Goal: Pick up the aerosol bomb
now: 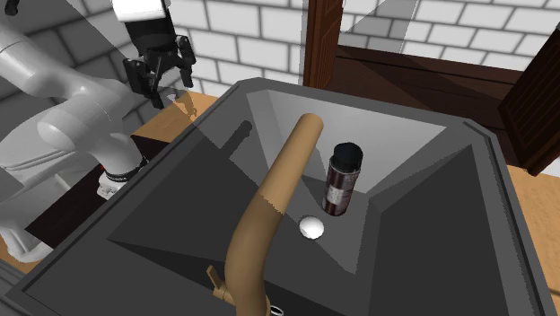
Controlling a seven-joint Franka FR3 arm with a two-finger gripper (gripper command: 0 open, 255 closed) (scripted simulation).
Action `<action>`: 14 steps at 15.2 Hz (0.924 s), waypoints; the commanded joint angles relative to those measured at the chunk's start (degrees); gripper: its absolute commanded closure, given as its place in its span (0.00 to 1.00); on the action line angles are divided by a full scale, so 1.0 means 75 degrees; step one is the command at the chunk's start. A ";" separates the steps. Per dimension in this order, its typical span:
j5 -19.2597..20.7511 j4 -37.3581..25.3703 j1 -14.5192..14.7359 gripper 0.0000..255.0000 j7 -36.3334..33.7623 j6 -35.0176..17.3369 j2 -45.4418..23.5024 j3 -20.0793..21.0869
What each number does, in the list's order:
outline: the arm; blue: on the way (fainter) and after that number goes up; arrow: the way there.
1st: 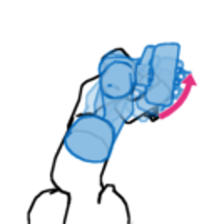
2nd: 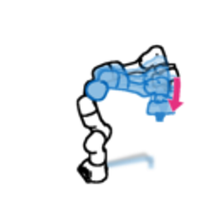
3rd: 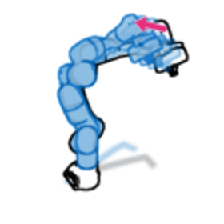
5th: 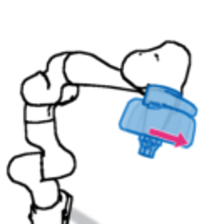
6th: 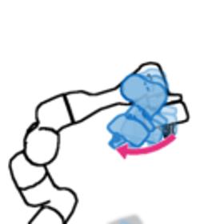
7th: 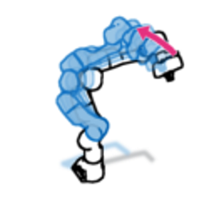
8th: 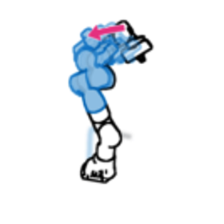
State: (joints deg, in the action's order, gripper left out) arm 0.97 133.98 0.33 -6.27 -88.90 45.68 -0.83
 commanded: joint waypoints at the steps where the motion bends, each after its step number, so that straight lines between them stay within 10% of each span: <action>1: 0.0000 0.0000 0.0000 0.00 0.0000 0.0000 0.0000 0.0000; 14: -0.0218 -0.2233 -0.0053 0.00 -0.0755 -0.1656 -0.3782 0.0249</action>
State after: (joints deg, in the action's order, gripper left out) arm -0.57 118.60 -0.08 -11.40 -100.54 19.42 0.86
